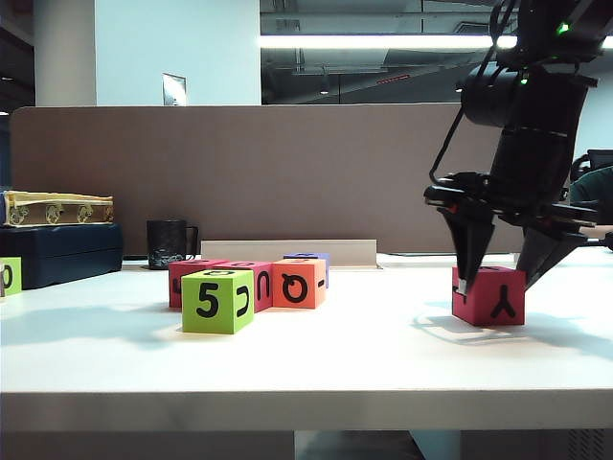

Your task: Select the appropriate blocks from the scattered letter blocks on the table and arrange them in a row to spell out "2024".

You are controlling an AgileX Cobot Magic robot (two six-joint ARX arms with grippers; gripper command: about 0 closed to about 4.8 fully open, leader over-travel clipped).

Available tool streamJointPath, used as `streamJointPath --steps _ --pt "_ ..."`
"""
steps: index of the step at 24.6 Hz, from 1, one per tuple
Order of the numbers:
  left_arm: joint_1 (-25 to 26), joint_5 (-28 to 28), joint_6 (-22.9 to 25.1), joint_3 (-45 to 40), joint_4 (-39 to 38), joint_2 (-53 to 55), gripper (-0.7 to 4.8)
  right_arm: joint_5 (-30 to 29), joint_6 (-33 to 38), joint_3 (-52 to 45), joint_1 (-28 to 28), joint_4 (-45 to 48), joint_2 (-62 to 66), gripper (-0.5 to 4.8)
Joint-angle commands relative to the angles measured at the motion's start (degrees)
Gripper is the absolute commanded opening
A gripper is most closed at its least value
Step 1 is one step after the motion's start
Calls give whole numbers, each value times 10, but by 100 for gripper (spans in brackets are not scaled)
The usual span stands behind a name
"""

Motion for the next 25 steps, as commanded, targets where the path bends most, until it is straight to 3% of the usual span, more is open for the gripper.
streamJointPath --steps 1,4,18,25 --pt "-1 0 0 2 7 -4 -6 -3 1 3 1 21 3 239" --pt "-1 0 0 2 7 -4 -6 -6 1 3 2 39 3 205" --pt "-1 0 0 2 7 -4 -6 -7 24 3 73 195 3 205" --pt "-1 0 0 2 7 -4 -6 -23 35 37 76 191 27 205"
